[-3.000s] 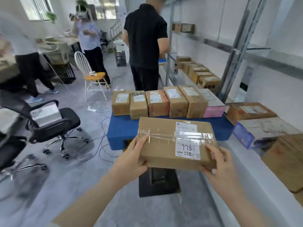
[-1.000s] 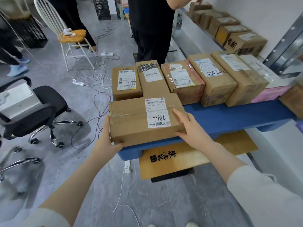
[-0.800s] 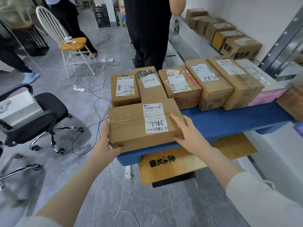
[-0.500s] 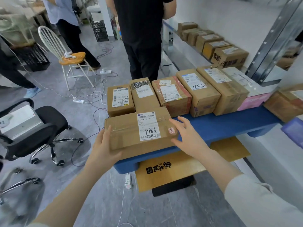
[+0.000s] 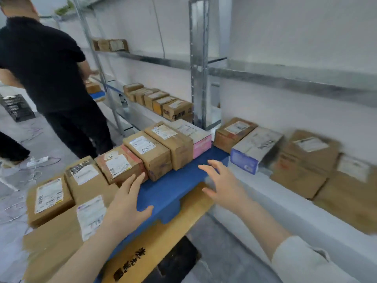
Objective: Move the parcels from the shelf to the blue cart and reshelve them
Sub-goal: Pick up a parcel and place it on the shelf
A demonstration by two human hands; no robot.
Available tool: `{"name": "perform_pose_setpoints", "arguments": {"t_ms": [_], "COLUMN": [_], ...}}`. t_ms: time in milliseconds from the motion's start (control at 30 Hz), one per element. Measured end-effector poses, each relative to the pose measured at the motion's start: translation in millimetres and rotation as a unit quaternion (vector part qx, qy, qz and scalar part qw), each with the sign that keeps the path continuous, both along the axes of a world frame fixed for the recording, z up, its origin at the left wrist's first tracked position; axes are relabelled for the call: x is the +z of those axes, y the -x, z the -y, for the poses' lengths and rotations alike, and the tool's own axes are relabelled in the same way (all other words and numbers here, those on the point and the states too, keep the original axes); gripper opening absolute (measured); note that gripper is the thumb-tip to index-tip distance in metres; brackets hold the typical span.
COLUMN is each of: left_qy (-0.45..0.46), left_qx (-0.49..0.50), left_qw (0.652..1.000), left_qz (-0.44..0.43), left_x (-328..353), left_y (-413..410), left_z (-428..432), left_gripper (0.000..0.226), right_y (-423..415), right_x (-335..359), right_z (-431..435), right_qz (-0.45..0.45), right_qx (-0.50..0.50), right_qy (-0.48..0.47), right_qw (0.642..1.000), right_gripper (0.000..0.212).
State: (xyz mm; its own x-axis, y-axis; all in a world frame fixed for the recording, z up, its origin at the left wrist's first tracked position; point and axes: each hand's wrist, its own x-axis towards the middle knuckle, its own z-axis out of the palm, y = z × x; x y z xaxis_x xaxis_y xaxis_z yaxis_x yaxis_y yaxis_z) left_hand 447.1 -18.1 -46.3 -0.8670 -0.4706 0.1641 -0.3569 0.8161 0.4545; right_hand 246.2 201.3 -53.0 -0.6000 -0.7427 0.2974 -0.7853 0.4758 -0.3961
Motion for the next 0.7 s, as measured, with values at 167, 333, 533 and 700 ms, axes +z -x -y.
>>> {"name": "perform_pose_setpoints", "arguments": {"t_ms": [167, 333, 533, 700], "left_qy": [0.015, 0.036, -0.006, -0.021], "left_qx": [-0.152, -0.31, -0.44, -0.517], "left_qw": [0.988, 0.95, 0.898, 0.855], "left_qz": [0.017, 0.03, 0.018, 0.03], "left_x": [5.5, 16.6, 5.0, -16.2], "left_y": [102.5, 183.9, 220.2, 204.5], "left_z": [-103.1, -258.0, -471.4, -636.3], "left_gripper": [0.093, 0.093, 0.096, 0.094], "right_y": [27.5, 16.3, -41.3, -107.9], "right_x": [21.2, 33.1, 20.9, 0.8], "right_z": [-144.7, -320.4, -533.6, -676.8], "right_qz": [-0.009, -0.024, -0.021, 0.015], "right_qx": [-0.147, -0.307, -0.465, -0.552], "right_qy": [-0.018, -0.008, -0.012, -0.047], "right_qw": [0.989, 0.951, 0.885, 0.832], "right_gripper": [0.066, 0.066, 0.064, 0.066]}}
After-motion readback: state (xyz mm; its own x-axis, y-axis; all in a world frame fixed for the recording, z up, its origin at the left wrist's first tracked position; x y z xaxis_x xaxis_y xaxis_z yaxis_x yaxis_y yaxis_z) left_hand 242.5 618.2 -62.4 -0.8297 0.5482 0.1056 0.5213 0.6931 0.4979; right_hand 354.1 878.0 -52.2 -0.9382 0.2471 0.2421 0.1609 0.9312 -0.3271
